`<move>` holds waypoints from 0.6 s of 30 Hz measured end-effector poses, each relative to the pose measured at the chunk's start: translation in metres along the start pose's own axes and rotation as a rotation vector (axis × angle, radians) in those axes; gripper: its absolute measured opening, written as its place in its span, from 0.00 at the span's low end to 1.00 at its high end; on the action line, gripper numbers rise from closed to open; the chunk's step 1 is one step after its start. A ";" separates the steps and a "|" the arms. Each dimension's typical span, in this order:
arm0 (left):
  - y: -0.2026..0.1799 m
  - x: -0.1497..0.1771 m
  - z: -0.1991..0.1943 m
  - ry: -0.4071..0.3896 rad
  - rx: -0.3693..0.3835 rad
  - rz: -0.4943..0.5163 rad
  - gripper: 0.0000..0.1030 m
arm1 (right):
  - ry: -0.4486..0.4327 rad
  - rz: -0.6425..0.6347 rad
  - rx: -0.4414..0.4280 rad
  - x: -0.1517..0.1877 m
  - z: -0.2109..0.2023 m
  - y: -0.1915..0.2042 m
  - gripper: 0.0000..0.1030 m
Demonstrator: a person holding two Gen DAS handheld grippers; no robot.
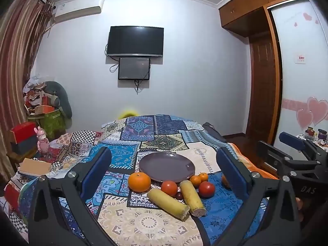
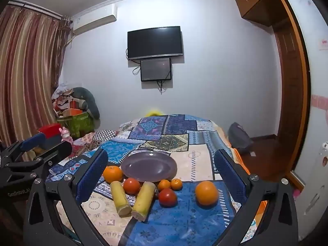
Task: Organize fruits
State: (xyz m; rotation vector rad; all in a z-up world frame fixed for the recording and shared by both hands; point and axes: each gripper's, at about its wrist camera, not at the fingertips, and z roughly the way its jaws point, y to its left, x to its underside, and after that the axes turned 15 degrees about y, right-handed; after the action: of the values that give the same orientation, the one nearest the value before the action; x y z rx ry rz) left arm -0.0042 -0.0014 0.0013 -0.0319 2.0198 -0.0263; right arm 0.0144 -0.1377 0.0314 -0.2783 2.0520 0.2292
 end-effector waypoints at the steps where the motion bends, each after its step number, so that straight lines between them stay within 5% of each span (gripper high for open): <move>1: 0.000 0.000 -0.001 -0.001 -0.001 -0.001 1.00 | -0.001 0.001 -0.001 0.000 0.000 0.000 1.00; 18: -0.006 0.000 -0.002 -0.014 -0.009 0.009 1.00 | -0.013 0.010 -0.016 -0.002 0.002 -0.005 1.00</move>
State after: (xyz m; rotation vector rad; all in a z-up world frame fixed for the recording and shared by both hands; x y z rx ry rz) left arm -0.0060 -0.0072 0.0023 -0.0290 2.0065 -0.0115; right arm 0.0187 -0.1416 0.0323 -0.2761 2.0401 0.2528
